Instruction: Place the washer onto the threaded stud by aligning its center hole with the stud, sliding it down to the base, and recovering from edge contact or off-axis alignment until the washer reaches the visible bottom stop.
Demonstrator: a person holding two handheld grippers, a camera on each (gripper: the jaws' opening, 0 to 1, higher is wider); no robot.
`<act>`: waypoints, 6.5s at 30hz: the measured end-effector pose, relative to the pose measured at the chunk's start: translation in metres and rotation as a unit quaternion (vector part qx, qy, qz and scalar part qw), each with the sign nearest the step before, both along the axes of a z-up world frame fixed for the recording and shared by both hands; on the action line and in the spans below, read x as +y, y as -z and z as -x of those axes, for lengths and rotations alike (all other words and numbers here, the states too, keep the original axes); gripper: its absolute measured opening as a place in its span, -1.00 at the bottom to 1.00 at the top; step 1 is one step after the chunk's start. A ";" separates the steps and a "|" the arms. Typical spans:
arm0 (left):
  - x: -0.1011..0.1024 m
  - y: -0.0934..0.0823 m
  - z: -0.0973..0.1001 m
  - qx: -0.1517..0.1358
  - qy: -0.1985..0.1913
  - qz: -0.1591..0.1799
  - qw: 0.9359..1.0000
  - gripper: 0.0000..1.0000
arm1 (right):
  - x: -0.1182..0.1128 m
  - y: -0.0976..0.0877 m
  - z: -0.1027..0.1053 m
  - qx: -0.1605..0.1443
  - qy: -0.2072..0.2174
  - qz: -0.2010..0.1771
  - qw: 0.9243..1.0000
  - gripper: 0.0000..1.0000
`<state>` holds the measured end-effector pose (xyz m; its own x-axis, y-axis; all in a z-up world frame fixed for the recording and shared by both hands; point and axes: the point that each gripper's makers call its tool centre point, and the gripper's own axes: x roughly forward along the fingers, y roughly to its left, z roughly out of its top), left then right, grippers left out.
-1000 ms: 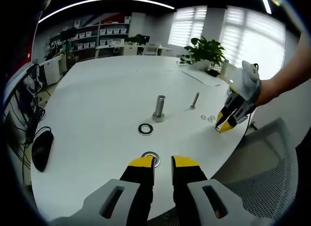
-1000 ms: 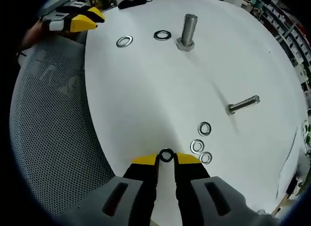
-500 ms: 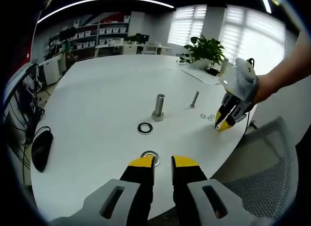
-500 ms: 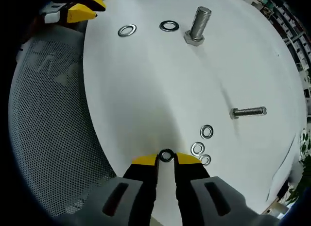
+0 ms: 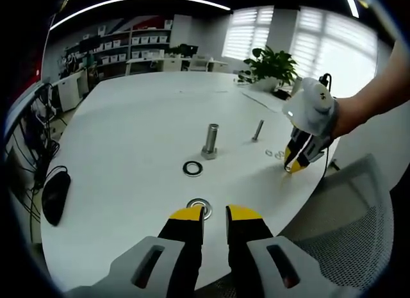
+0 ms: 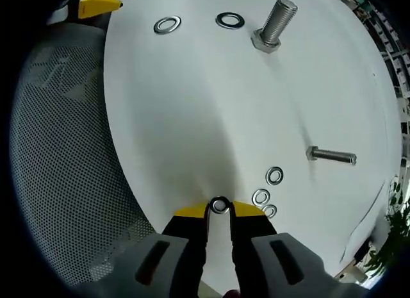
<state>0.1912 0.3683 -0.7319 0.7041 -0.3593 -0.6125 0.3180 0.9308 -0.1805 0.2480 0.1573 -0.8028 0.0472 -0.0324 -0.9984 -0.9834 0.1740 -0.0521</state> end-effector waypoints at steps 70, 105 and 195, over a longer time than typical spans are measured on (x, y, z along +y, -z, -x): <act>0.001 0.001 0.000 0.002 0.001 0.002 1.000 -0.79 | 0.013 -0.064 -0.104 -0.043 0.025 -0.098 0.994 -0.73; 0.001 0.003 0.001 0.008 -0.001 -0.001 1.000 -0.79 | 0.026 -0.049 -0.113 -0.035 -0.004 -0.095 0.995 -0.73; 0.003 0.008 0.004 0.020 -0.001 -0.010 1.000 -0.81 | -0.023 -0.013 -0.067 0.014 0.069 -0.120 0.990 -0.38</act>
<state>0.1874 0.3710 -0.7399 0.6798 -0.3452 -0.6471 0.3083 0.9351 -0.1749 0.3151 0.1344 -0.7901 0.0315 0.2025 -0.9788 -0.9496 0.3117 0.0339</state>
